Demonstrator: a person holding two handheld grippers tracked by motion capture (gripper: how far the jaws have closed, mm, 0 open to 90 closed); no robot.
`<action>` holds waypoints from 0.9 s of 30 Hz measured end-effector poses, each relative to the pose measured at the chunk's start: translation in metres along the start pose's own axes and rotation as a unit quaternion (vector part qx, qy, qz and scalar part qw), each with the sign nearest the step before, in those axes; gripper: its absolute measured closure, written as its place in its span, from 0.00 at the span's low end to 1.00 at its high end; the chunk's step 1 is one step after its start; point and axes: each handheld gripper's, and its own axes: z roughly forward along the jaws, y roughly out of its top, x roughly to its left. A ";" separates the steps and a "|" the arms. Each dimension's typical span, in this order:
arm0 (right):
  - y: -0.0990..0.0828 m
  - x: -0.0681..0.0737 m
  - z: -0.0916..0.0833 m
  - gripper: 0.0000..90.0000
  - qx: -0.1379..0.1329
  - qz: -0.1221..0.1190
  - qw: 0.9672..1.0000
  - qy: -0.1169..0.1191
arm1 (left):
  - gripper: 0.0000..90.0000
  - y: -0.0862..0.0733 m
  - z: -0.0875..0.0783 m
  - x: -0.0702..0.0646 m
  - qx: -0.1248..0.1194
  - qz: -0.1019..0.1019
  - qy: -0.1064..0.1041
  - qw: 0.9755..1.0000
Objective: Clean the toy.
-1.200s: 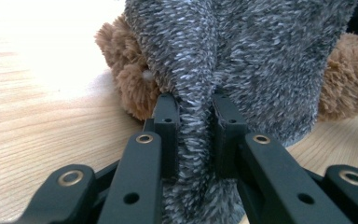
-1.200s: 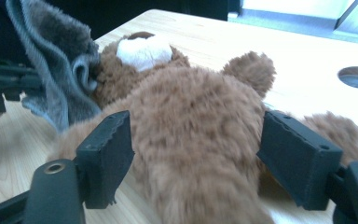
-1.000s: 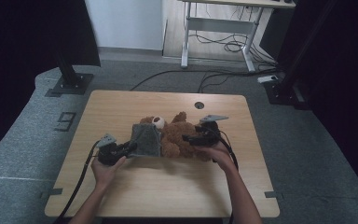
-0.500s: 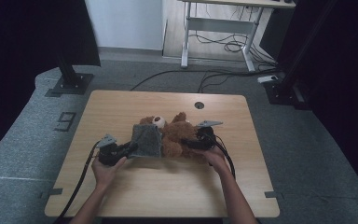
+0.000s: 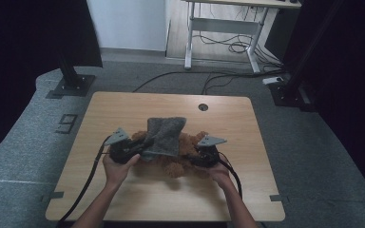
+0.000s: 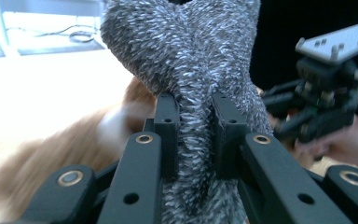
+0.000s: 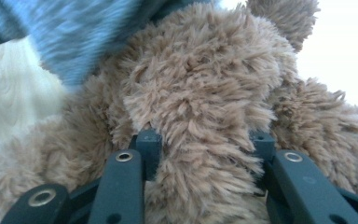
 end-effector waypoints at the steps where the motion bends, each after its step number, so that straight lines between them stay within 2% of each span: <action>1: -0.002 0.003 0.000 0.67 -0.003 -0.004 1.000 0.000 | 0.83 0.005 0.009 -0.007 0.004 0.008 -0.004 1.000; 4: -0.006 0.012 -0.002 0.66 -0.008 -0.010 1.000 0.003 | 0.83 0.009 0.032 -0.021 0.023 0.023 -0.012 0.999; 7: -0.009 0.017 -0.003 0.65 -0.013 -0.016 1.000 -0.002 | 0.83 0.004 0.059 -0.031 0.057 0.027 -0.018 0.998; 9: -0.010 0.017 -0.003 0.64 -0.014 -0.015 1.000 -0.006 | 0.83 -0.002 0.070 -0.033 0.073 0.023 -0.019 0.997; 11: -0.011 0.016 -0.003 0.63 -0.011 -0.015 1.000 -0.009 | 0.84 -0.008 0.073 -0.034 0.082 0.034 -0.009 0.996; 17: -0.014 0.021 -0.004 0.63 -0.012 -0.022 0.999 -0.024 | 0.84 -0.010 0.063 -0.029 0.092 0.033 0.011 0.995; 20: -0.016 0.022 -0.004 0.63 -0.013 -0.023 0.999 -0.031 | 0.85 -0.015 0.051 -0.023 0.095 0.041 0.031 0.994; 22: -0.018 0.022 -0.005 0.63 -0.016 -0.020 0.999 -0.031 | 0.85 -0.020 0.042 -0.017 0.095 0.038 0.039 0.994; 25: -0.019 0.023 -0.005 0.63 -0.017 -0.020 0.999 -0.028 | 0.85 -0.027 0.026 -0.008 0.086 0.028 0.034 0.995; 27: -0.018 0.025 -0.005 0.63 -0.016 -0.028 0.999 -0.032 | 0.86 -0.029 0.017 -0.009 0.076 0.035 0.038 0.996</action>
